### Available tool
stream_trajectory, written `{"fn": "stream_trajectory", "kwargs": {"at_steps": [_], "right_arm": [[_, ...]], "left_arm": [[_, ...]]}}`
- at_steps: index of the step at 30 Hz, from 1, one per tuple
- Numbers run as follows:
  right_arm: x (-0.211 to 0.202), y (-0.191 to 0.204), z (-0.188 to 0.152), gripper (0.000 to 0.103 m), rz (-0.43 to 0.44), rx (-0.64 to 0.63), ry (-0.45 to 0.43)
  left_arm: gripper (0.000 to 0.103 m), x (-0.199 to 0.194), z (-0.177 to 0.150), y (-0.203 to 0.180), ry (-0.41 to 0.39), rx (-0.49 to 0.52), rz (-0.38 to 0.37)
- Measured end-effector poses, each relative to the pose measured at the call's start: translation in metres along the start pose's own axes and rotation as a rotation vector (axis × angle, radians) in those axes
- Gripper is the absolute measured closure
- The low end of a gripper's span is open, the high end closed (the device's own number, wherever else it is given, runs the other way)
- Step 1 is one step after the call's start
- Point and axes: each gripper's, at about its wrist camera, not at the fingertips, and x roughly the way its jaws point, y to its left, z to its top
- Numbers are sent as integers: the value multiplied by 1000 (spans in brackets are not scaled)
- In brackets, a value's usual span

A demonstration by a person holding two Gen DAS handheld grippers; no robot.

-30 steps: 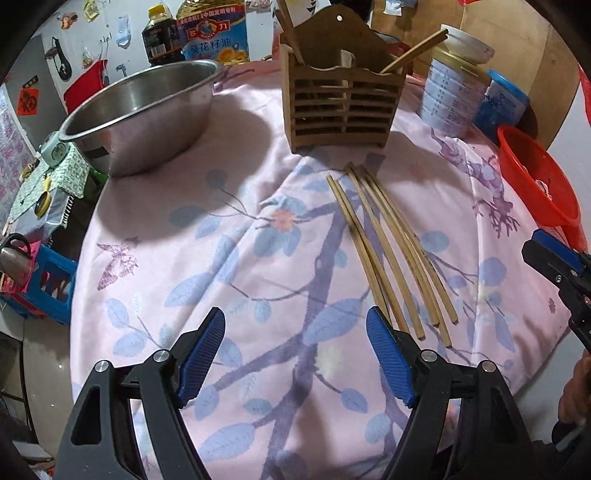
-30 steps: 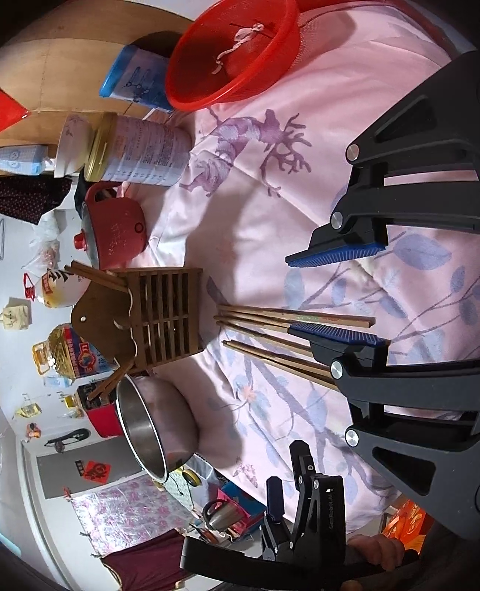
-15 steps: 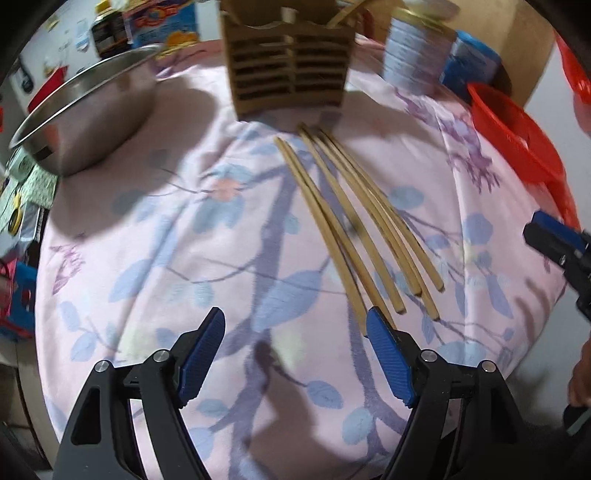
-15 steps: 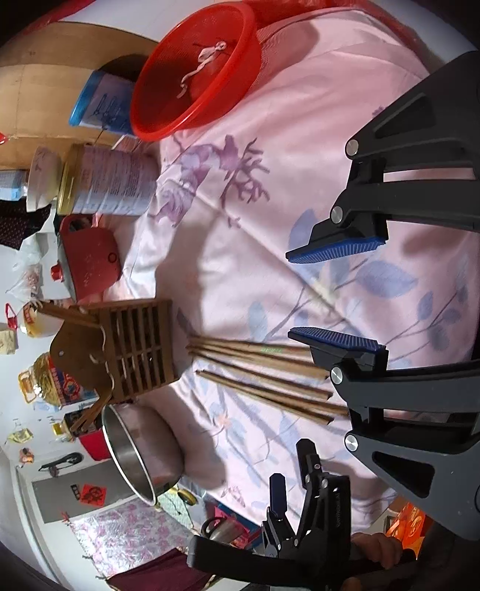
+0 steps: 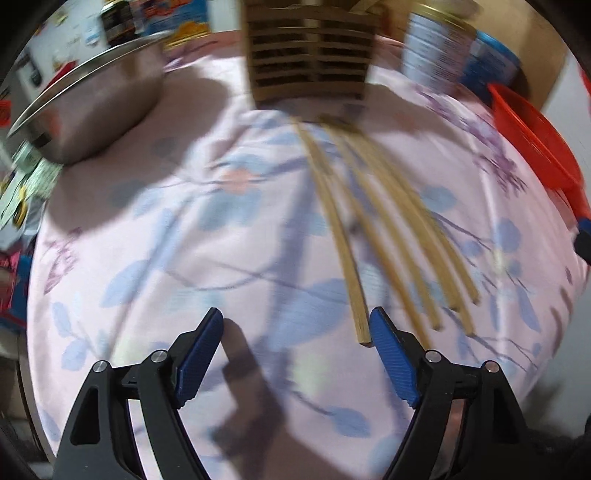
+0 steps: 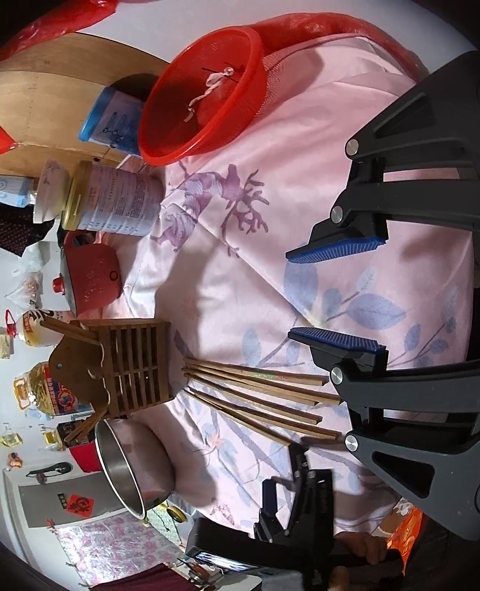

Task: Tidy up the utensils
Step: 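Close the left tool on another wooden chopstick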

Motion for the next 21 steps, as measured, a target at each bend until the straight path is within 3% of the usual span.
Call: {"fn": "stream_trajectory", "kwargs": {"at_steps": [5,11,13,16,18,21], "right_arm": [[6,5,6,64,37,8,-8],[11,18,12,64,69,-23,-12],[12,21,12,64,68,-40,-9],[11,19,12,64,58,-55,-6],[10,15,12,64,51,-53,-8],[10,8,12,64,51,-32,-9]], "left_arm": [[23,-4,-2,38,18,-91,24],[27,-10,-12,30,2,-71,-2],[35,-9,-11,23,-5,-47,-4],[62,-7,-9,17,-44,-30,-10],[94,-5,-8,8,-80,12,20],[97,-6,-6,4,-90,0,-4]]}}
